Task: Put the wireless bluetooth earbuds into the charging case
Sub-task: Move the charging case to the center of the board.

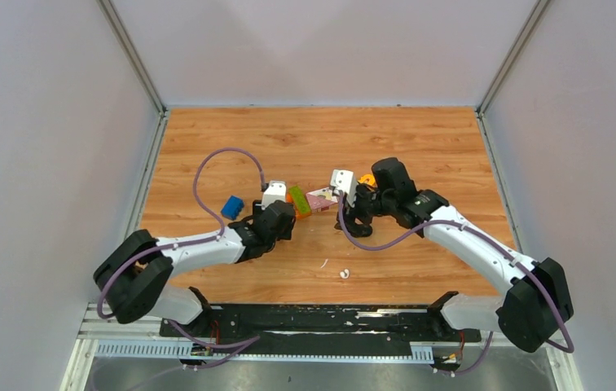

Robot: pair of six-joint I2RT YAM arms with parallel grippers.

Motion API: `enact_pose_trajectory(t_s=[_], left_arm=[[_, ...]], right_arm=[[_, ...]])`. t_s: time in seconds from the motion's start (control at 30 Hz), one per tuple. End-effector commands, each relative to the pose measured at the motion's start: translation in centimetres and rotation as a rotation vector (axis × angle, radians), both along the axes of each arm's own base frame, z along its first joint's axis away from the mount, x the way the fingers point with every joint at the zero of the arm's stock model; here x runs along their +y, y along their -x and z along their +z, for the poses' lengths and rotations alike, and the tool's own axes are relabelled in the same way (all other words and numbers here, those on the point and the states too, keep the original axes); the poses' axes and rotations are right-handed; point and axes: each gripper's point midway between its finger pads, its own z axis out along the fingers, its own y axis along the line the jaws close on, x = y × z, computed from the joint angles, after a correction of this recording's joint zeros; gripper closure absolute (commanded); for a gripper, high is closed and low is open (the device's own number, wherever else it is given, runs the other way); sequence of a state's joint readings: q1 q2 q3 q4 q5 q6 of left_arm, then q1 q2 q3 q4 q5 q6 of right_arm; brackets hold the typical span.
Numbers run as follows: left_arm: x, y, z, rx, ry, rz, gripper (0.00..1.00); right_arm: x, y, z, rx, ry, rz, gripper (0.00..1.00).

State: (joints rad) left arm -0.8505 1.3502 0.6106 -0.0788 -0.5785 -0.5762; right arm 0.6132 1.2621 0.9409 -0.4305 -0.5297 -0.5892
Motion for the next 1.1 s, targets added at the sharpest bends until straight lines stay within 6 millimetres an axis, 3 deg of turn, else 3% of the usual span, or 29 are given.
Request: enact_pose_trajectory(t_s=[0.0,0.27,0.4,0.5,0.6,0.8,0.93,1.07], left_arm=[[-2.8,-1.7,0.1,-0.002,0.088,0.008,0.35],[-4.8,-1.9,-1.7,0.079,0.115,0.000,0.36],[-5.4,-0.4,-1.7,0.125,0.171,-0.029,0.44],[-5.9,1.0,-1.2,0.122,0.238,-0.039,0.55],[-6.2,2.9,-1.6,0.151,0.285,-0.040,0.59],[-8.9,5.6,-0.2,0.121,0.591,0.025,0.59],[-10.6,5.8,0.3,0.088,0.584,0.032,0.51],[-13.3,5.9,-0.8,0.149,0.511,-0.052,0.43]], right_arm=[[-0.2,-0.1,1.4,-0.066,-0.025,0.004,0.31],[-0.4,0.3,2.0,-0.081,-0.041,0.012,0.31],[-0.5,0.4,2.0,-0.087,-0.042,0.011,0.31],[-0.5,0.4,2.2,-0.092,-0.044,0.012,0.31],[-0.6,0.4,2.6,-0.105,-0.049,0.006,0.31],[-1.3,-0.8,3.1,-0.133,-0.045,-0.059,0.32],[-1.4,-0.9,2.9,-0.127,-0.042,-0.068,0.32],[-1.4,-1.0,2.7,-0.110,-0.039,-0.075,0.32]])
